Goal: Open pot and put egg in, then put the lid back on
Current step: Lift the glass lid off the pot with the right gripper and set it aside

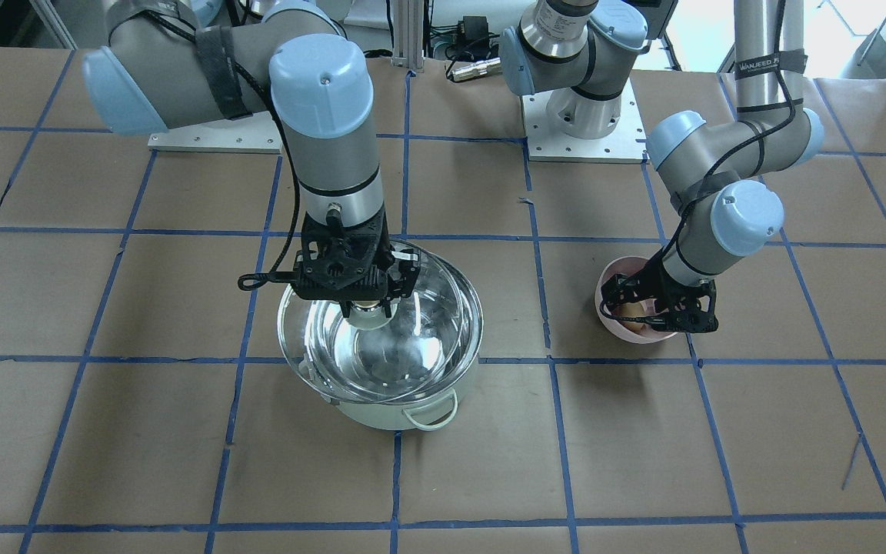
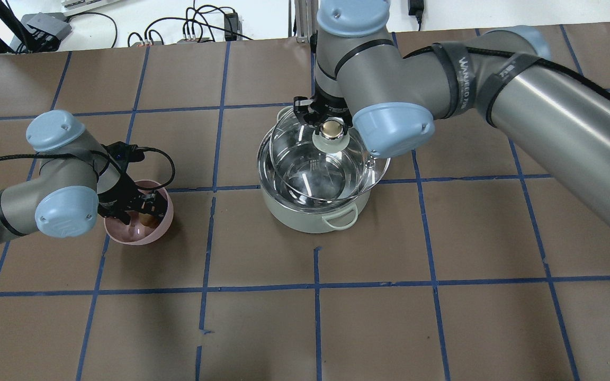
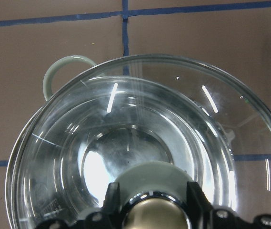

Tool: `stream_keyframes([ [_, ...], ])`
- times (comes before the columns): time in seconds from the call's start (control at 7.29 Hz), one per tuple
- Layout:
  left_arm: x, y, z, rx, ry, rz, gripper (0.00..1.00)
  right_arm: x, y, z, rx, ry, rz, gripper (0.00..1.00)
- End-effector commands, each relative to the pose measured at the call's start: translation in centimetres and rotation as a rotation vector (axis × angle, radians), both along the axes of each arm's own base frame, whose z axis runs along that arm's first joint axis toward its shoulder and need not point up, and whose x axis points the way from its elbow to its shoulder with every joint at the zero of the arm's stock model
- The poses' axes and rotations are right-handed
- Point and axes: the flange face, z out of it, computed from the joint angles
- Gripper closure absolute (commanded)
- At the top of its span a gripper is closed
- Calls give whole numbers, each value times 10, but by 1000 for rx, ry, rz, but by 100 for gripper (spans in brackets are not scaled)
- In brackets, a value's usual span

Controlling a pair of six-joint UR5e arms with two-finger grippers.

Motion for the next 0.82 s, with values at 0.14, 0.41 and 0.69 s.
stream_keyframes([
  [0.14,-5,-1,0,-9,39,6,53,-73,9,54,25,22,11,53],
  [0.41,-4,-2,2,-13,32,0,76,-137,24,91,38,48,57,55],
  [0.69,-4,-5,12,-38,30,0,81,-154,30,90,72,49,70,55],
])
